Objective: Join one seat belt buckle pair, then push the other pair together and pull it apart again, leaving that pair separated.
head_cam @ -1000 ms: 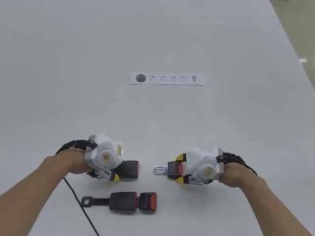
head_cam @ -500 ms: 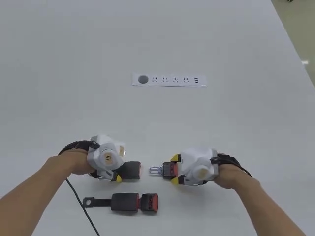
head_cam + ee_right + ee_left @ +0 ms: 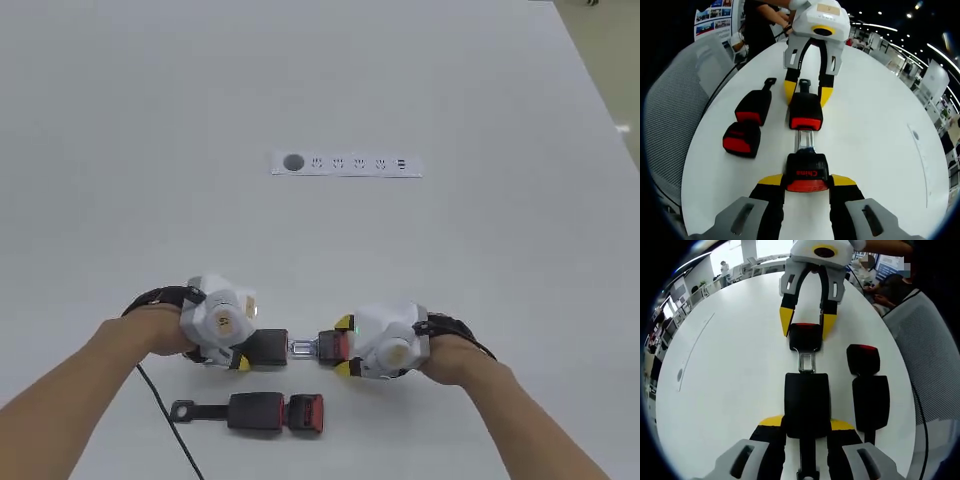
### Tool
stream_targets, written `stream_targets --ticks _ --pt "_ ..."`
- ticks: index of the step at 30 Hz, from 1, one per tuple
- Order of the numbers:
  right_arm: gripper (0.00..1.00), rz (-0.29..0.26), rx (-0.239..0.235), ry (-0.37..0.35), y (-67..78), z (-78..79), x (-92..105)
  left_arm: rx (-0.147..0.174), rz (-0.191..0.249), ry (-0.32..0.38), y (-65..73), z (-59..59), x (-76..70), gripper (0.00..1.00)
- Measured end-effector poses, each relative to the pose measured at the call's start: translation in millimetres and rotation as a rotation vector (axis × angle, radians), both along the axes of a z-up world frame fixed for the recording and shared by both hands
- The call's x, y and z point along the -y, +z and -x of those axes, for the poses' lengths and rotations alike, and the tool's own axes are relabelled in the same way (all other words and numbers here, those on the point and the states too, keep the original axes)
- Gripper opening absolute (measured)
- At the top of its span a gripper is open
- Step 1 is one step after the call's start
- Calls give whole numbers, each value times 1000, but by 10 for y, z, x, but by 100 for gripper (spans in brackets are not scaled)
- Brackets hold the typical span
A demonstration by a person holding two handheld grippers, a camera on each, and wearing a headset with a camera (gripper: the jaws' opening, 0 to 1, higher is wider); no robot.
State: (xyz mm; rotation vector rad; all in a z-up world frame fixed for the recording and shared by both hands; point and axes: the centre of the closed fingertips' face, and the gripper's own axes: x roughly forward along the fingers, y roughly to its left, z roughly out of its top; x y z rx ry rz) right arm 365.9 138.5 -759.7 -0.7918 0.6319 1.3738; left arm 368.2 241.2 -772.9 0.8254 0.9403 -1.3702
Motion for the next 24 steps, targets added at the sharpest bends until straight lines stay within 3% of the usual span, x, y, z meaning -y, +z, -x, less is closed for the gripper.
stream_targets --ticks 7,11,24 --pt "31 6 2 10 -18 -49 -67 -1 3 3 -21 -1 -5 32" --pt "31 9 6 18 -113 -79 -69 -3 4 2 -21 -2 -5 32" --pt "31 -7 5 17 -129 -79 -170 -7 13 18 -50 -11 -12 32"
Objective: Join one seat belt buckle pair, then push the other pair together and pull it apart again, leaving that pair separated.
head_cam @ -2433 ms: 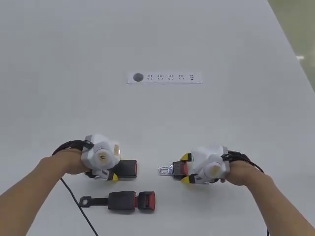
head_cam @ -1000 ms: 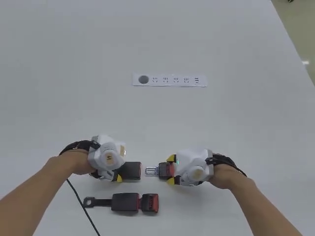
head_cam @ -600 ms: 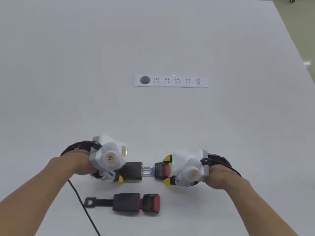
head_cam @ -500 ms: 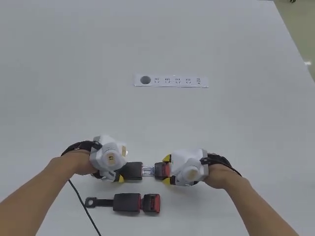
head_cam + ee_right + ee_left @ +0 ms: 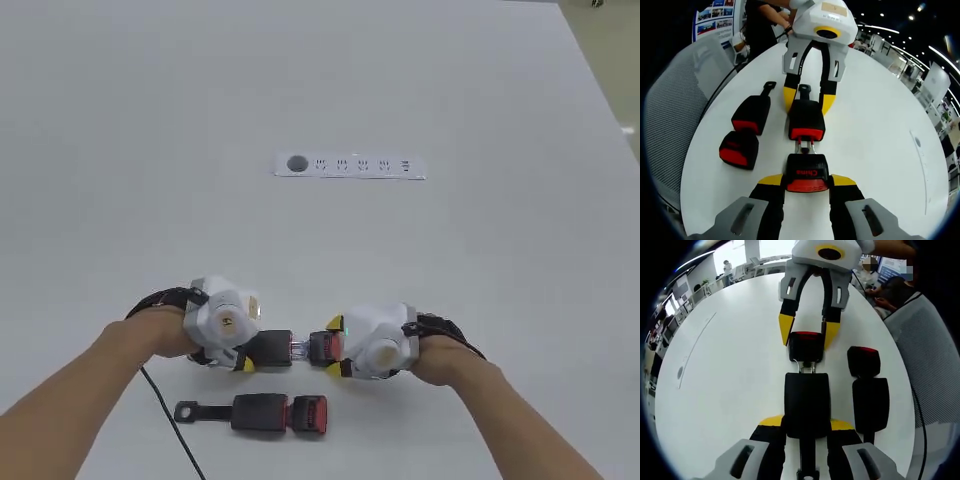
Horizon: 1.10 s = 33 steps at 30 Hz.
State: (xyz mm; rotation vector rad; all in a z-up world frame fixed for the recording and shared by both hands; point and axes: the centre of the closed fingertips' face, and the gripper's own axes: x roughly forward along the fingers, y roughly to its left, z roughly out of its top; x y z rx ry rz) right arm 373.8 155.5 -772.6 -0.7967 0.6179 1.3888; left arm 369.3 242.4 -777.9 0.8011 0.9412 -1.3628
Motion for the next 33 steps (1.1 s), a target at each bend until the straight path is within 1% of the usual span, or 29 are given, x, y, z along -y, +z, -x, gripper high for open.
stream_targets --ticks 8,10,19,21,26,30,33 --pt "31 -4 2 -6 -4 18 -23 -3 5 2 -5 -5 -8 32" --pt "31 -4 4 -8 -9 18 -25 -4 5 1 -25 -13 -16 32" --pt "31 -16 -3 -27 47 38 -28 4 14 6 42 32 25 32" --pt "31 -20 -9 -36 17 30 -27 5 13 5 48 35 25 32" --pt "31 -17 -8 -35 18 31 -29 7 12 -3 63 35 26 32" --pt "30 -17 -3 -27 -4 28 -33 9 14 -3 46 24 12 31" --pt "30 -13 -8 -29 -13 31 -33 9 6 -11 35 13 4 31"
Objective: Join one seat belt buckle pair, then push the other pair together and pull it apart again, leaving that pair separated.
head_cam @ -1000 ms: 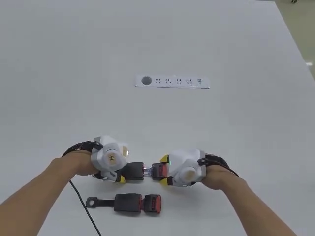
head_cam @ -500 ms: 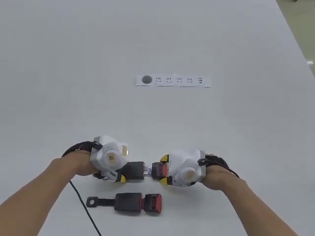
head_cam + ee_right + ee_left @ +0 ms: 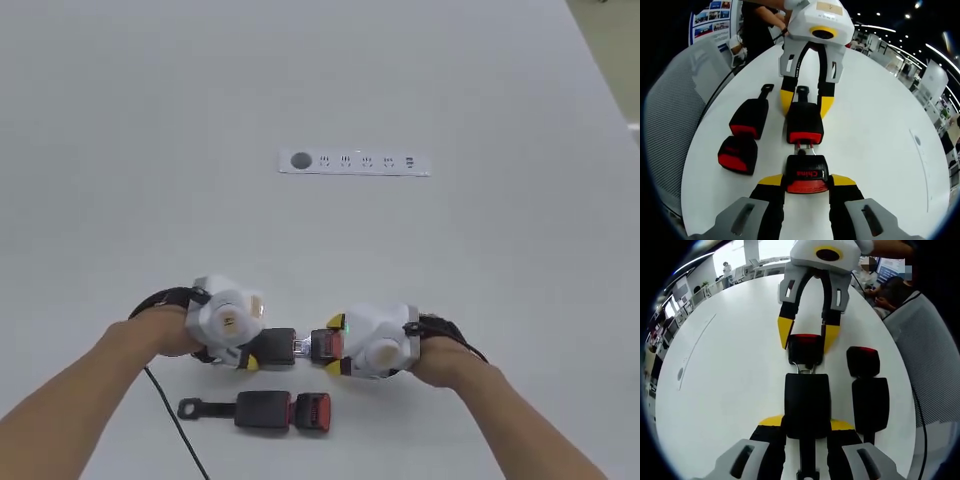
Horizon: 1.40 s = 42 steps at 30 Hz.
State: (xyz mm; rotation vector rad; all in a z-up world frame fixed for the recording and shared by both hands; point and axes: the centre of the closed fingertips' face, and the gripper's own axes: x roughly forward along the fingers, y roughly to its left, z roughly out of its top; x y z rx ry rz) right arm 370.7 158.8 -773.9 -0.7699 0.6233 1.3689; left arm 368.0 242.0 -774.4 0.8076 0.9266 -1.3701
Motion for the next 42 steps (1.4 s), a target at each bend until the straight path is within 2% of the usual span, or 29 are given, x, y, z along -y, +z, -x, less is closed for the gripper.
stream_targets --ticks 19,22,24,28,36,42 --pt "30 28 -13 -17 -39 -16 -18 -3 10 7 -41 -16 -16 31" --pt "30 30 -12 -17 -39 -16 -40 -3 12 8 -51 -30 -32 31" --pt "30 2 -21 -27 -20 -3 -128 -3 15 11 -47 -27 -23 31" --pt "30 29 -15 -19 -28 -12 -157 0 16 9 -57 -25 -25 31" --pt "30 34 -27 -50 -25 -14 -202 2 29 6 -55 -10 -18 31" --pt "30 37 -33 -68 -42 -5 -211 7 23 -4 -47 -9 4 31"
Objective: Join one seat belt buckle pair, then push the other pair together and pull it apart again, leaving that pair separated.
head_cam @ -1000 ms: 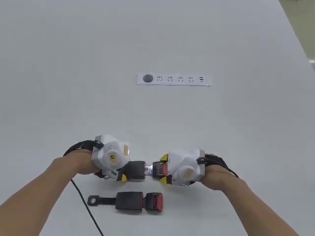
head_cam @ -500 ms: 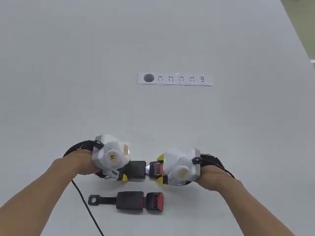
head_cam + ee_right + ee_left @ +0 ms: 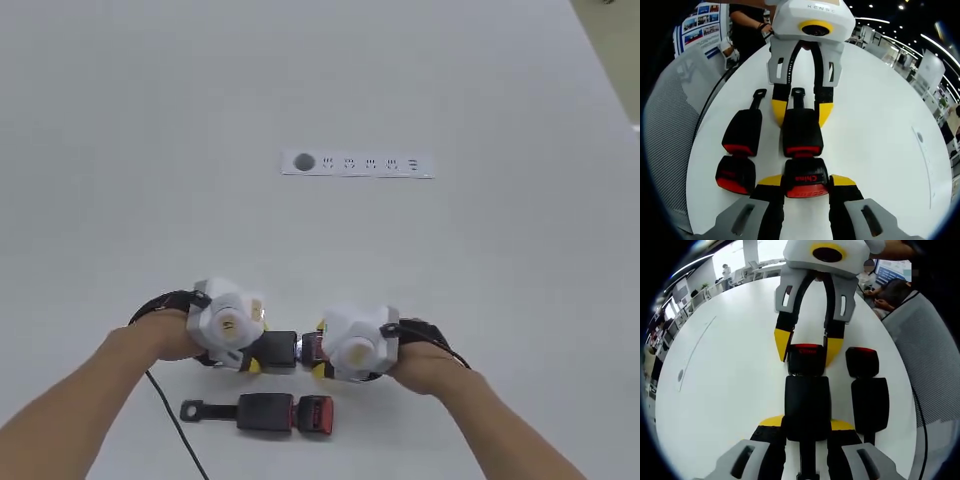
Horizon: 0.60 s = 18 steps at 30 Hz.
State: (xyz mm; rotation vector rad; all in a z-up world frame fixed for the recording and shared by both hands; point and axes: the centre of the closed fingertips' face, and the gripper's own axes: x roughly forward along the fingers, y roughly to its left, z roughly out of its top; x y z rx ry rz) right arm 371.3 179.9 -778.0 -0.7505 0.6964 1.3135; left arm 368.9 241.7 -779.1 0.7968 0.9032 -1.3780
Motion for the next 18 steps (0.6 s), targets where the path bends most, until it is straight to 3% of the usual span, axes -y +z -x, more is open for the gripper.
stream_targets --ticks 18 --pt "30 13 14 11 43 34 -55 8 -12 -21 47 21 29 31"
